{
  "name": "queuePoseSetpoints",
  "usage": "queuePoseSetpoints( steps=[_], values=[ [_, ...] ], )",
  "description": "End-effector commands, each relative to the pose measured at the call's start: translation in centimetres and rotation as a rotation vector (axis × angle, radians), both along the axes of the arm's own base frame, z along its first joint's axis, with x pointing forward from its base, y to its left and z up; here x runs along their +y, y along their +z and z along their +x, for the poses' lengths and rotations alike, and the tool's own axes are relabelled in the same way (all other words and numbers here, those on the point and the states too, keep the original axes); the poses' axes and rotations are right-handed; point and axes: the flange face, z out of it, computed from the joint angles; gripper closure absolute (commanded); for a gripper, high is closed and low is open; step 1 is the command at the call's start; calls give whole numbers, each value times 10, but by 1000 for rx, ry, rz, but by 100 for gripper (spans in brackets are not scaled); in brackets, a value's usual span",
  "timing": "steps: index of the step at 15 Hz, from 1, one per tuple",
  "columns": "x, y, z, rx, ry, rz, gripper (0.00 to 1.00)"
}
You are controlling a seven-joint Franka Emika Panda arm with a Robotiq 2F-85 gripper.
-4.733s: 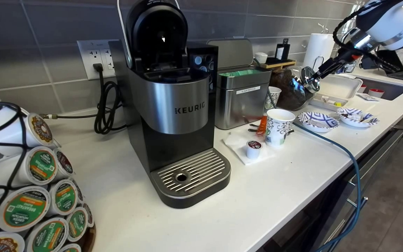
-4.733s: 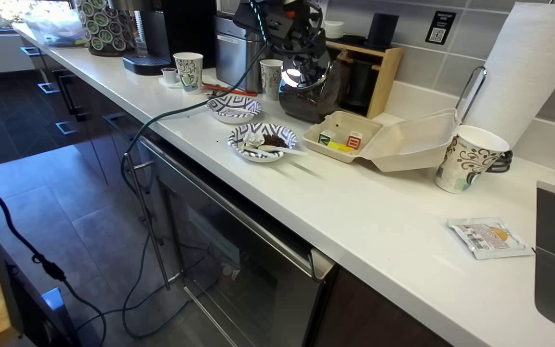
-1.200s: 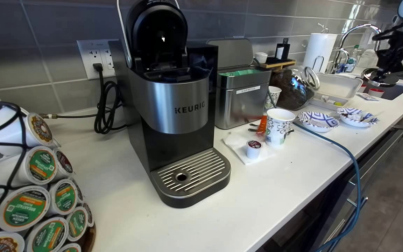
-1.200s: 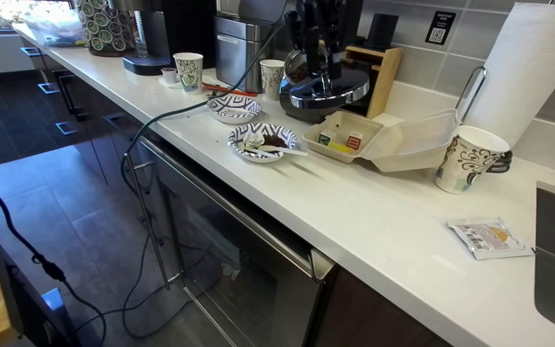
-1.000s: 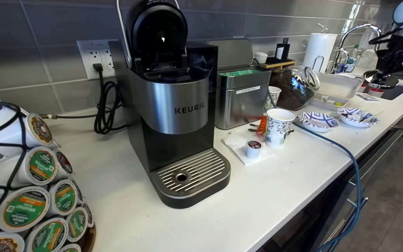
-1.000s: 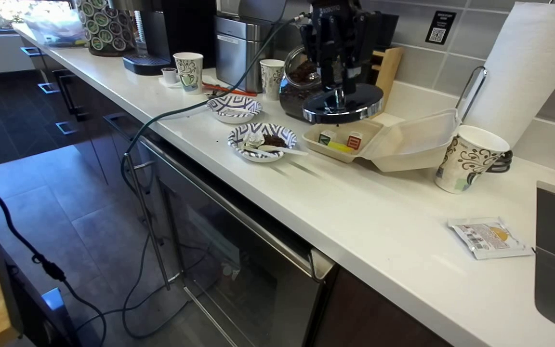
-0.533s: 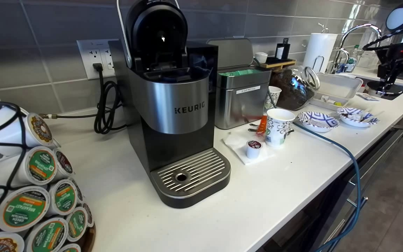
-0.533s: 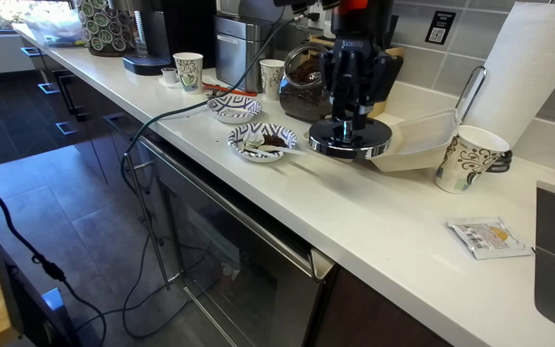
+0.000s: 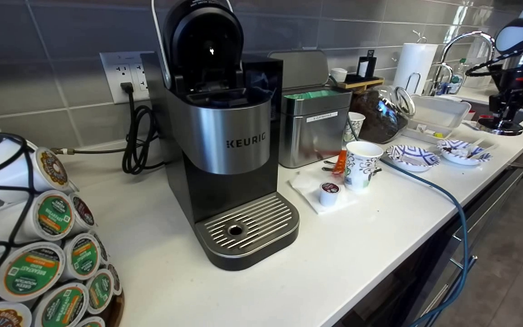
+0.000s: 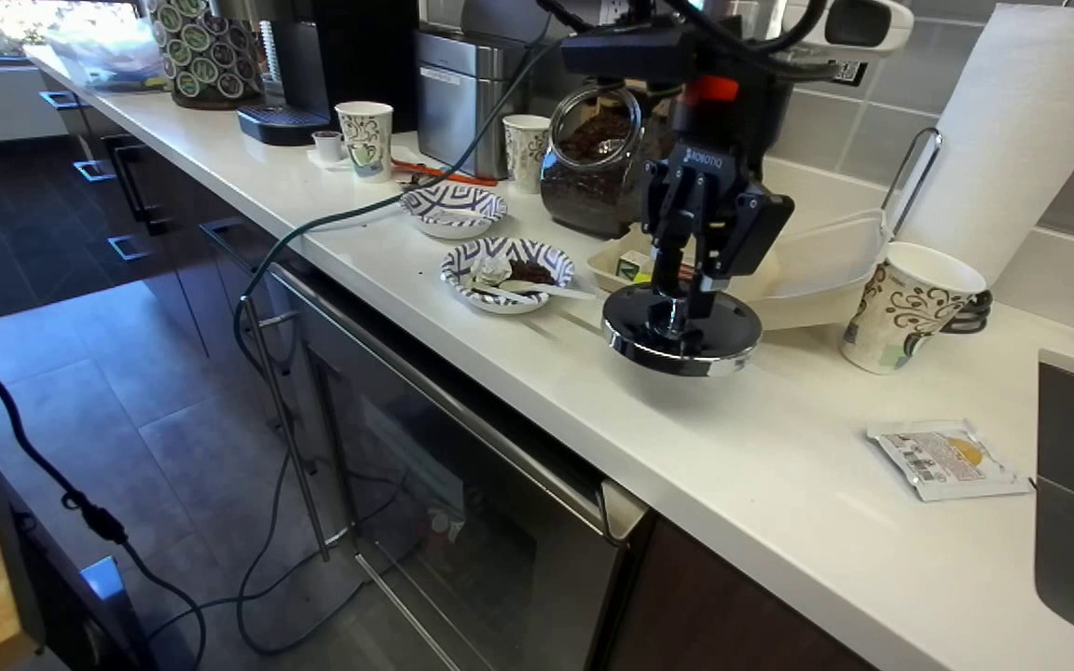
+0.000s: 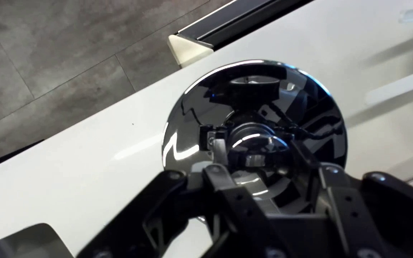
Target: Move the bowl to the right then take lid off of the jar of beans
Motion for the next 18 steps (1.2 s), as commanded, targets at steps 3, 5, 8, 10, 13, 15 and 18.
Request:
queuePoseSetpoints(
  steps=[3,5,8,10,13,15,18],
  values=[
    [-10,-7,15,-53,-113,-17,79],
    [-5,-9,12,-33,-84,-24,54],
    [-7,-7,15,-43,-93,-32,54],
    [-9,-11,14,-40,-87,-33,79],
    [-19,-29,11,-21,-78,-45,79],
    [-23,-38,6,22,-75,-63,79],
    [-29,-50,1,73,-59,-92,79]
  ],
)
